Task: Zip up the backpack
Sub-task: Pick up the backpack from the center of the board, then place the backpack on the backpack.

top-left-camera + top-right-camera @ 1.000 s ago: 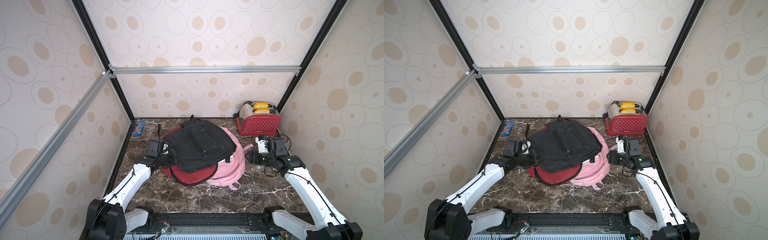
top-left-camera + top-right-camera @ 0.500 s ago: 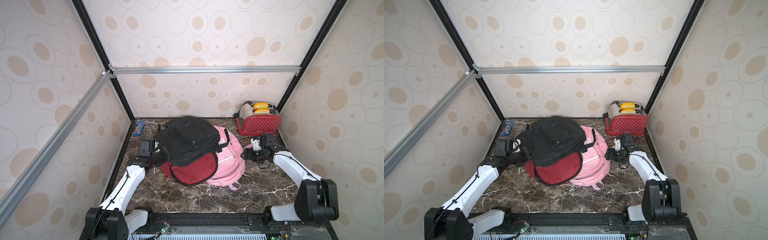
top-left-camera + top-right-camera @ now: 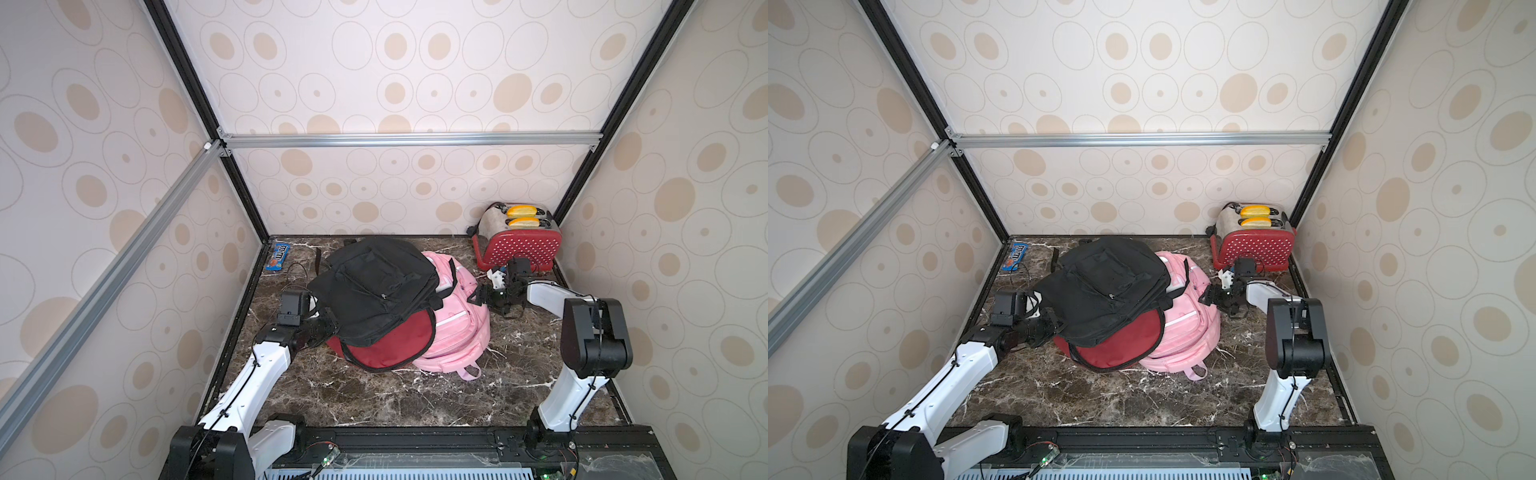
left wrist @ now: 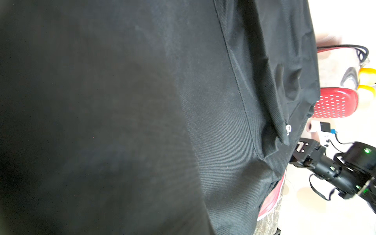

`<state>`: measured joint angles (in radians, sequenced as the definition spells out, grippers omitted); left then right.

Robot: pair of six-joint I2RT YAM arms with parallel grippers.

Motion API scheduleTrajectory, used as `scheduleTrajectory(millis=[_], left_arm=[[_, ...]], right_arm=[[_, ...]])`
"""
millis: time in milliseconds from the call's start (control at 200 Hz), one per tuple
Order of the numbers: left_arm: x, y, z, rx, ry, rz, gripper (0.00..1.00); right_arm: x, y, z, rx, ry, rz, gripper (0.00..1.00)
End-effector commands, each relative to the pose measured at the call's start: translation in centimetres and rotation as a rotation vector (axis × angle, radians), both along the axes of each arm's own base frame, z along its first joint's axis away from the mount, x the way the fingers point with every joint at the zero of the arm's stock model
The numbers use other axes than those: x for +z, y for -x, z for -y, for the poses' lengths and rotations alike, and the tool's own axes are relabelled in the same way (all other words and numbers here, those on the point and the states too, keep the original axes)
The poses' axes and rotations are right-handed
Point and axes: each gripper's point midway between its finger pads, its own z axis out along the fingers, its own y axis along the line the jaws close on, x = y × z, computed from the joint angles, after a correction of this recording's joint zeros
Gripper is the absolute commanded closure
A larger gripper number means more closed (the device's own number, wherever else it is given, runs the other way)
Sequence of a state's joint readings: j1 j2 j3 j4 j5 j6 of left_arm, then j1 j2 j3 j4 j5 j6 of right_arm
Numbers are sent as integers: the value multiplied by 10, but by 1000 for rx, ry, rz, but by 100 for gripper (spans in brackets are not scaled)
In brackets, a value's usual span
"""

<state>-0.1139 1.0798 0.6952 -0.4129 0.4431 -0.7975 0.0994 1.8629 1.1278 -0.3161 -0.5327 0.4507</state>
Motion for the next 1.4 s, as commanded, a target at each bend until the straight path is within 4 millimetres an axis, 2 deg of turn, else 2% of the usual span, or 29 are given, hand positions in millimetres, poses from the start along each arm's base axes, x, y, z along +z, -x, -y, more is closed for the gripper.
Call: scheduleTrajectory(millis=[0,120,260,330,441,496,521,576,701,866,976,1062,1167,1302,1392], left_arm=[[2,0,2,-29,-7,13,100],[-1,1,1,-21,-13,9,100],[-4,2,-5,12,-30,3,100],[-7,2,-8,28,-40,-4,100],[-16,5,-12,56,-53,-23,100],[-19,4,-13,68,-50,-23,100],[-19,4,-13,69,-46,-19,100],[-22,3,-13,74,-50,-21,100],[-25,-1,-13,84,-54,-13,100],[-32,-7,-6,79,-67,-15,100],[-41,-11,9,56,-76,-22,100],[-50,-15,20,47,-66,-27,100],[-63,-18,28,38,-65,-37,100],[-77,-19,37,31,-48,-46,100],[-83,-15,44,14,-45,-44,100]], right_arm=[[4,-1,-20,38,-143,5,62],[18,-3,-25,45,-179,37,100],[57,0,-20,38,-145,136,100],[88,5,-20,55,-92,211,100],[139,21,-33,132,25,316,100],[164,32,-40,168,74,361,100],[176,42,-53,208,90,383,100],[199,57,-63,248,138,426,100],[247,90,-76,306,203,526,100],[310,129,-71,321,263,670,100],[355,153,-61,314,265,776,100],[381,170,-56,326,235,834,100],[407,189,-62,367,139,880,100],[446,216,-78,447,-43,937,100],[479,237,-94,522,-217,987,100]])
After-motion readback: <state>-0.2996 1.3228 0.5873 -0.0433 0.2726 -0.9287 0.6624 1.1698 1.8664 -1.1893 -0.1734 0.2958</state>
